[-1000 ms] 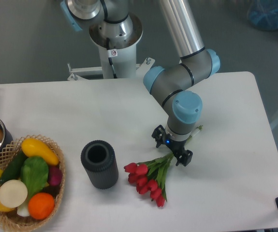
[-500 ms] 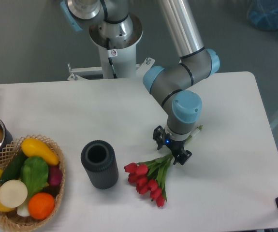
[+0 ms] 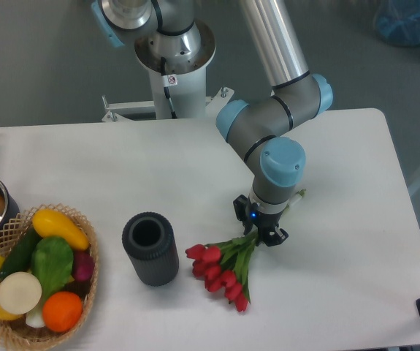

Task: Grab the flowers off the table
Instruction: 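Position the gripper around the tulip stems and close it, then lift the gripped red tulip bunch up off the table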

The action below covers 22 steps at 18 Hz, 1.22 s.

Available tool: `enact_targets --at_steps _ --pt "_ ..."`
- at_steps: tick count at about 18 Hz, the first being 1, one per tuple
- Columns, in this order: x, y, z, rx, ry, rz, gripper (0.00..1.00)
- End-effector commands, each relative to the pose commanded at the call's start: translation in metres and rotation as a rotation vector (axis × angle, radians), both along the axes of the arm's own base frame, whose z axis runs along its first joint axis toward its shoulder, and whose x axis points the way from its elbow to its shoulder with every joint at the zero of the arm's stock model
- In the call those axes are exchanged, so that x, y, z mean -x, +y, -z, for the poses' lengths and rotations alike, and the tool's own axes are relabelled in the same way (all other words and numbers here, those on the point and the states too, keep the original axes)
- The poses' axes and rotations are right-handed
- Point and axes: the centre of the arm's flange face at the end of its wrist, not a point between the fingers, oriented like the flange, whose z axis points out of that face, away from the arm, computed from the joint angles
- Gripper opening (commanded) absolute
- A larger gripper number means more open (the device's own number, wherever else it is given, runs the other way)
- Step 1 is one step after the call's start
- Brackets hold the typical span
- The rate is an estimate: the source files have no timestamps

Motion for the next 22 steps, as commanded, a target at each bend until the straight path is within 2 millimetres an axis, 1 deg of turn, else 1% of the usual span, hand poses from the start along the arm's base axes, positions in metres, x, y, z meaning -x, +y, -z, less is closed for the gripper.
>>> enact_targets --at_steps 1,5,7,9,11,13,15,18,20,22 --pt "0.001 0.001 -0.001 -0.002 0.003 0.0 0.18" --pt "0.006 0.0 -0.005 -0.007 0.01 -0.005 0.18" --pt "0.014 0.001 -0.011 -0.016 0.023 -0.009 0.18" --pt "0.031 -0.001 -0.02 -0.033 0.041 -0.027 0.18" --pt "0.047 0.003 -0.038 -0.093 0.051 -0.043 0.18" --pt "0.055 0.006 -0.054 -0.182 0.021 -0.097 0.18" --pt "0.059 0.015 -0.072 -0.246 0.011 -0.122 0.18" --pt "0.06 0.026 -0.096 -0.32 0.006 -0.14 0.18" --pt "0.058 0.036 -0.124 -0.405 -0.022 -0.178 0.18" --pt "0.054 0.04 -0.149 -0.48 -0.049 -0.193 0.18"
